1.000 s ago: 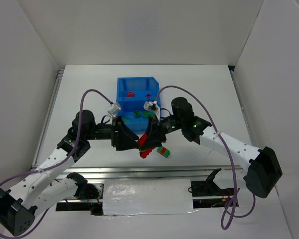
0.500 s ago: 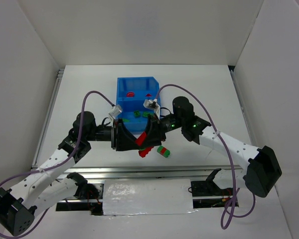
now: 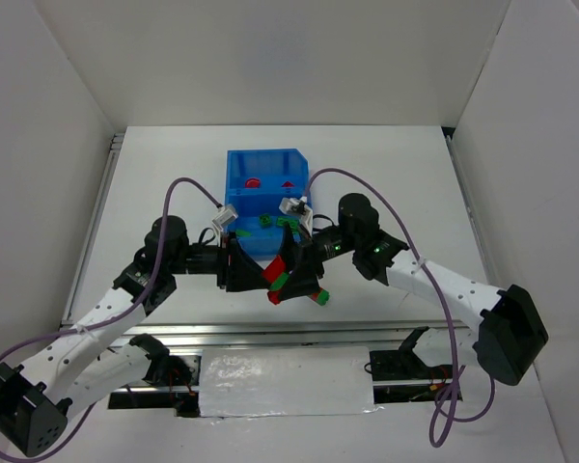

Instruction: Sort the legos into containers by color

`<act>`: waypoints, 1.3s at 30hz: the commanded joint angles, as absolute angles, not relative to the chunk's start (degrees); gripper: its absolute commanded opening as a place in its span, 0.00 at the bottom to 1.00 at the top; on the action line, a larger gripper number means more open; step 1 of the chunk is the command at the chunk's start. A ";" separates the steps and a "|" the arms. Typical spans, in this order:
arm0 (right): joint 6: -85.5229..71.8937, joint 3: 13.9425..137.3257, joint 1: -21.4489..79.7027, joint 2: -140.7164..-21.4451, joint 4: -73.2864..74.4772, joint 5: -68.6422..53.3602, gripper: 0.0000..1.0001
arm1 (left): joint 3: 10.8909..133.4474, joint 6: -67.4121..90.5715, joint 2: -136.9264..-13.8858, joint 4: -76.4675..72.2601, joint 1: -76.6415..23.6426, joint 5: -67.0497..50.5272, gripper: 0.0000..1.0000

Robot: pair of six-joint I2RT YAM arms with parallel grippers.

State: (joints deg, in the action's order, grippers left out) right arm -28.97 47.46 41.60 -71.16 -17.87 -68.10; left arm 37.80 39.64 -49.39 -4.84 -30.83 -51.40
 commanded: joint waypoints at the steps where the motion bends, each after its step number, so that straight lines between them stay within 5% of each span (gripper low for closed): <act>1: -29.88 46.32 42.45 -69.35 -24.08 -65.40 1.00 | 39.29 39.20 -48.25 -9.58 -31.46 -52.38 0.00; 13: -28.12 43.42 41.40 -64.07 -16.43 -43.96 1.00 | 41.92 37.62 -46.23 -6.42 -31.47 -52.56 0.00; 26: -31.82 41.04 40.61 -62.23 -21.89 -35.43 0.98 | 41.66 37.44 -45.70 -8.09 -31.46 -50.80 0.00; 34: -36.12 37.88 35.60 -57.57 -31.73 -51.13 1.00 | 44.38 36.57 -46.23 -5.54 -31.46 -42.29 0.00; 39: -36.57 38.93 35.16 -53.89 -26.83 -46.25 1.00 | 50.26 32.96 -47.02 3.05 -31.46 -34.73 0.00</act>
